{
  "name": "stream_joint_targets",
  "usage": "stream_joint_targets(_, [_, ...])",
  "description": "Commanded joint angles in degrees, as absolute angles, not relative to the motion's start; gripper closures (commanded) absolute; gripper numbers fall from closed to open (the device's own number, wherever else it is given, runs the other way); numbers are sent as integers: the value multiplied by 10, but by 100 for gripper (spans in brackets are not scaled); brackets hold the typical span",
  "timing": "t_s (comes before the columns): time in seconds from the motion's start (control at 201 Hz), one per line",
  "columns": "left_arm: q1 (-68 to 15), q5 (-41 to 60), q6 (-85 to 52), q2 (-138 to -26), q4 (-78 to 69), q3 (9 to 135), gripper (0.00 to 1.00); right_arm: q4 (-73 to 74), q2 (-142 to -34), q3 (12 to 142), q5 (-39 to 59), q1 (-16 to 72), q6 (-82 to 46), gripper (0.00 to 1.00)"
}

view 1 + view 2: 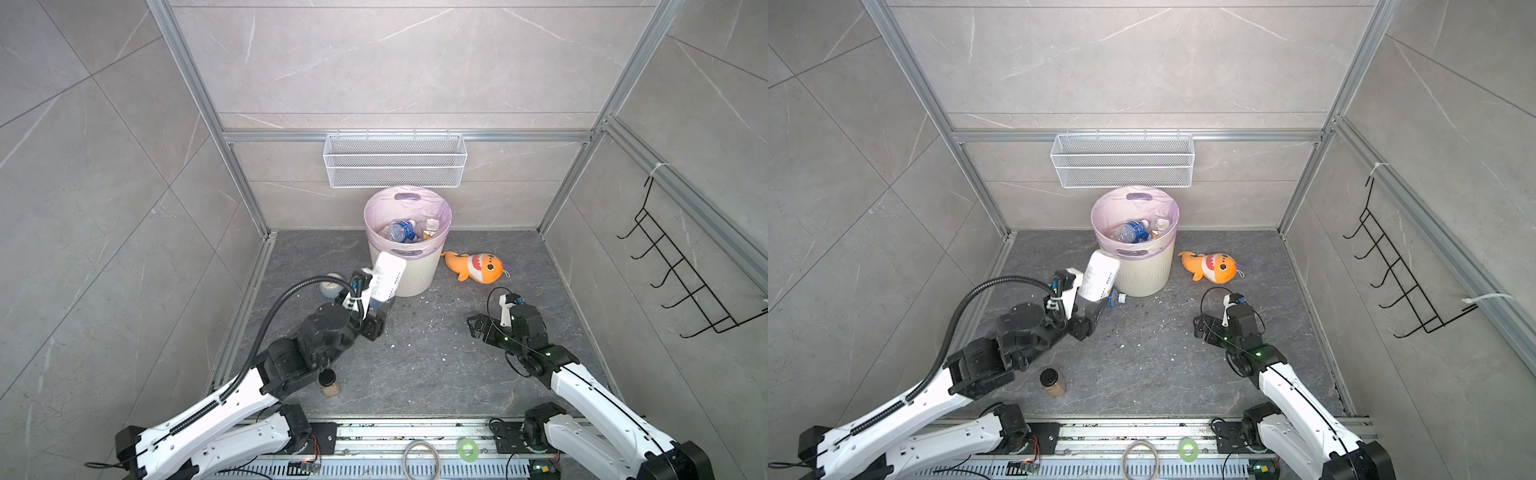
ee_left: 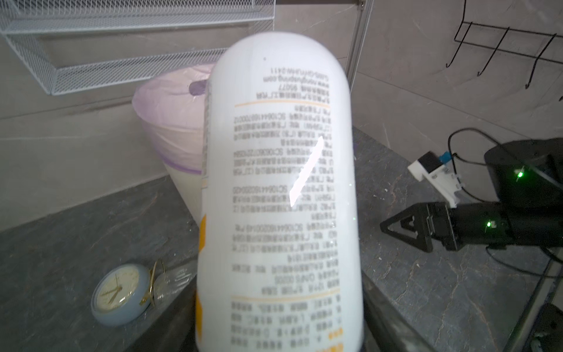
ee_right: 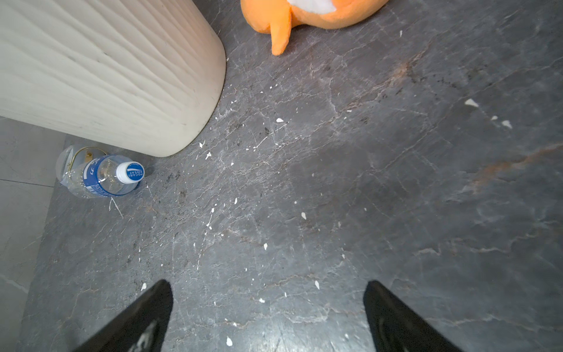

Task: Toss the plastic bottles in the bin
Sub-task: 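Lift the white-labelled bottle with the left gripper over the bin, then release the bottle into the bin while the right gripper reaches toward the blue-labelled bottle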

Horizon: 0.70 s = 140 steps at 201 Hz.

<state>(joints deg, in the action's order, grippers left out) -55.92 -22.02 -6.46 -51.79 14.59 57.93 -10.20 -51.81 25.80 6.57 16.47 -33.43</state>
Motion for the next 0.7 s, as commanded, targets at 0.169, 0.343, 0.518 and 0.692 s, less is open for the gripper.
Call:
stream_joint_targets(0.169, [-340,50,-67,-847,133,971,29,-84,-527,251,84,163,-326,0])
stream_joint_targets(0.343, [-255,134,-100,-1070,281,1277,0,-85,-536,253,84,163,-328,0])
stream_joint_targets(0.518, [-254,118,-107,-944,149,1079,0,-87,-528,253,84,163,-324,0])
stream_joint_targets(0.692, [-254,105,-119,-820,83,915,0,-77,-534,255,95,163,-316,0])
